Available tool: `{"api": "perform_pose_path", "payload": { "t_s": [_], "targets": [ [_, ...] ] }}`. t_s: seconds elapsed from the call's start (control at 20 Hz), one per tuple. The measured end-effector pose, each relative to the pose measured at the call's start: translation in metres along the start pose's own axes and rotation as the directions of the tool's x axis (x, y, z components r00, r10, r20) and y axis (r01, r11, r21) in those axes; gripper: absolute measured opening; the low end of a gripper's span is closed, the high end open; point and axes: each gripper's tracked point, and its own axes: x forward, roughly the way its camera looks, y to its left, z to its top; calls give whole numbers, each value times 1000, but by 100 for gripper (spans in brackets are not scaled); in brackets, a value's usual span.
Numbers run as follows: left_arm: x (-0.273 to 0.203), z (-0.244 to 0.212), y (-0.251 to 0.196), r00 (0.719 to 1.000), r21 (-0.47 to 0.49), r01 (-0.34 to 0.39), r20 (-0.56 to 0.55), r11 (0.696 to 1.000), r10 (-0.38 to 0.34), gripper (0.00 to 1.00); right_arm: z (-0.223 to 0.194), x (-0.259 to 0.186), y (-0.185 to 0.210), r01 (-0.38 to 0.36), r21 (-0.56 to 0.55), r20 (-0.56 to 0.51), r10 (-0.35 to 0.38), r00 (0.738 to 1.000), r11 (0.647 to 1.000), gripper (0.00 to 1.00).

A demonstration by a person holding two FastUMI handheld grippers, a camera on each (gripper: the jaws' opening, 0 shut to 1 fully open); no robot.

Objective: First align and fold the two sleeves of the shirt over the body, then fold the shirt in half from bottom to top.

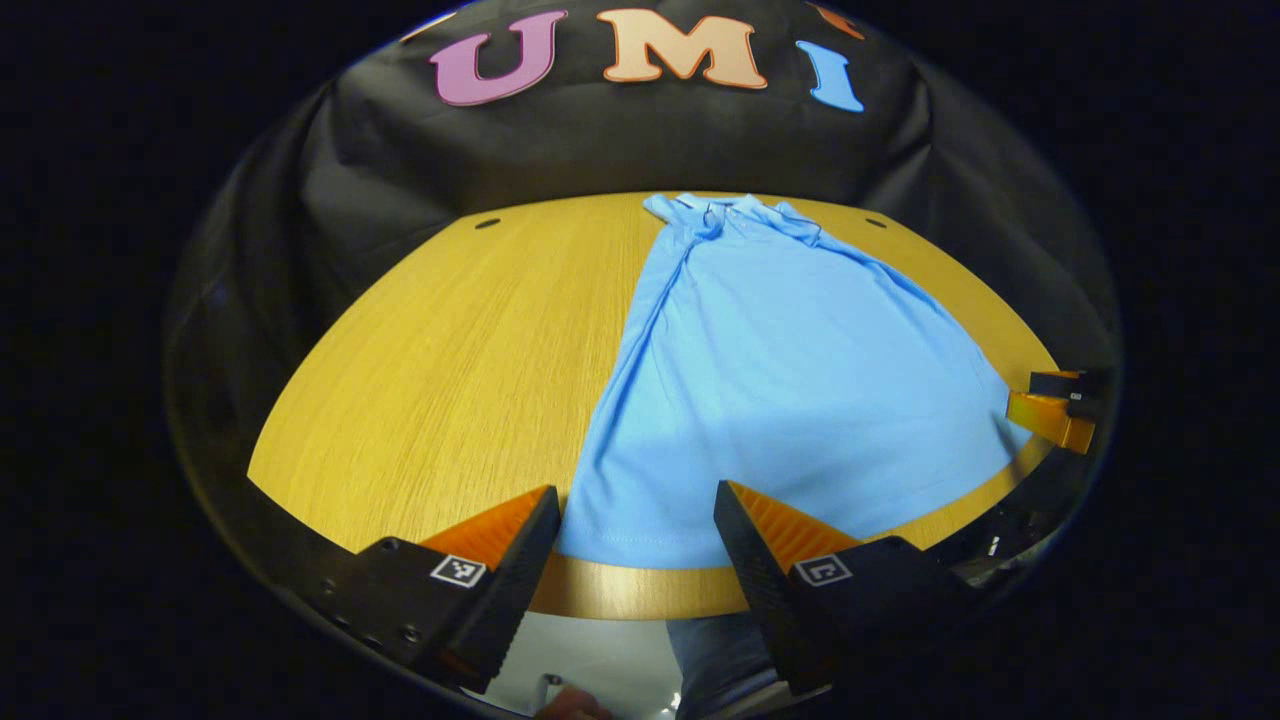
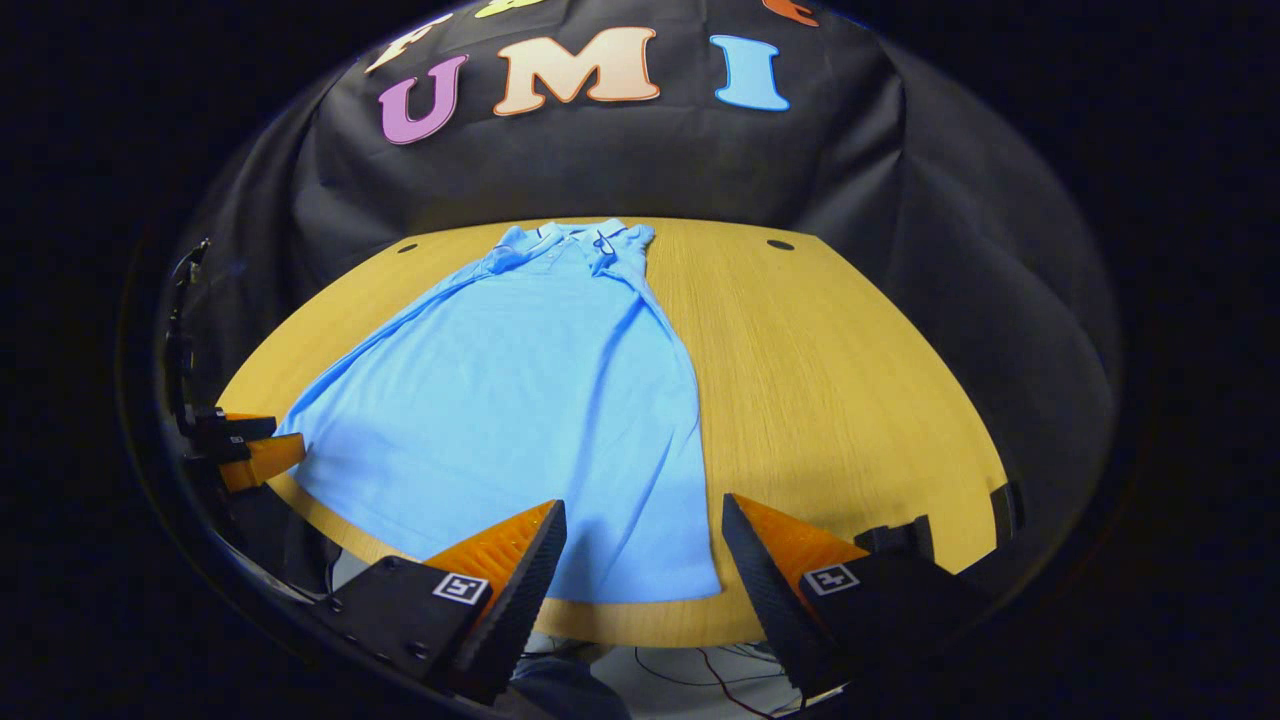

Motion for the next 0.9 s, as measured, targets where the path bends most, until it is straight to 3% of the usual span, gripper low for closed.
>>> {"api": "perform_pose_path", "payload": {
  "t_s": [0.05, 0.2, 0.35, 0.5, 0.55, 0.6, 0.65, 0.75, 0.8, 0.85, 0.9],
  "targets": [
    [-1, 4, 0, 1000, 1, -4, 21, 1000, 4, 95, -6, 2, -1, 2, -2, -16, -2, 1000, 1000, 98],
    [-3, 4, -3, 999, -1, -6, 53, 1000, 6, 95, -14, 1, -2, 5, 25, -48, -4, 999, 1000, 94],
    [-3, 1, -9, 998, -7, 8, 63, 1000, -7, 92, -18, 2, 1, -6, 42, -72, 9, 997, 999, 99],
    [1, 2, -15, 998, -29, 10, 67, 1000, -8, 78, -19, 1, 9, -40, 26, -97, 42, 994, 999, 86],
    [1, 3, -18, 998, -40, 20, 61, 999, -17, 72, -19, 1, 13, -54, 22, -103, 56, 993, 998, 72],
    [1, 2, -19, 999, -47, 22, 46, 999, -20, 68, -19, 0, 18, -66, 17, -110, 68, 992, 998, 65],
    [2, 3, -19, 999, -49, 22, 28, 999, -20, 60, -19, 1, 23, -83, 12, -113, 84, 990, 996, 49],
    [3, 4, -26, 998, -55, 53, -10, 997, -54, 60, -21, -4, 31, -97, 14, -124, 98, 987, 995, 24],
    [4, 4, -28, 998, -55, 63, -18, 997, -64, 54, -21, -4, 33, -108, 20, -129, 110, 986, 994, 14],
    [6, 6, -33, 997, -59, 77, -13, 995, -78, 36, -22, -2, 34, -119, 21, -133, 120, 984, 993, 8],
    [4, 6, -33, 997, -66, 73, -6, 995, -73, 22, -20, -3, 33, -118, 30, -130, 120, 984, 993, 11]
  ]
}}
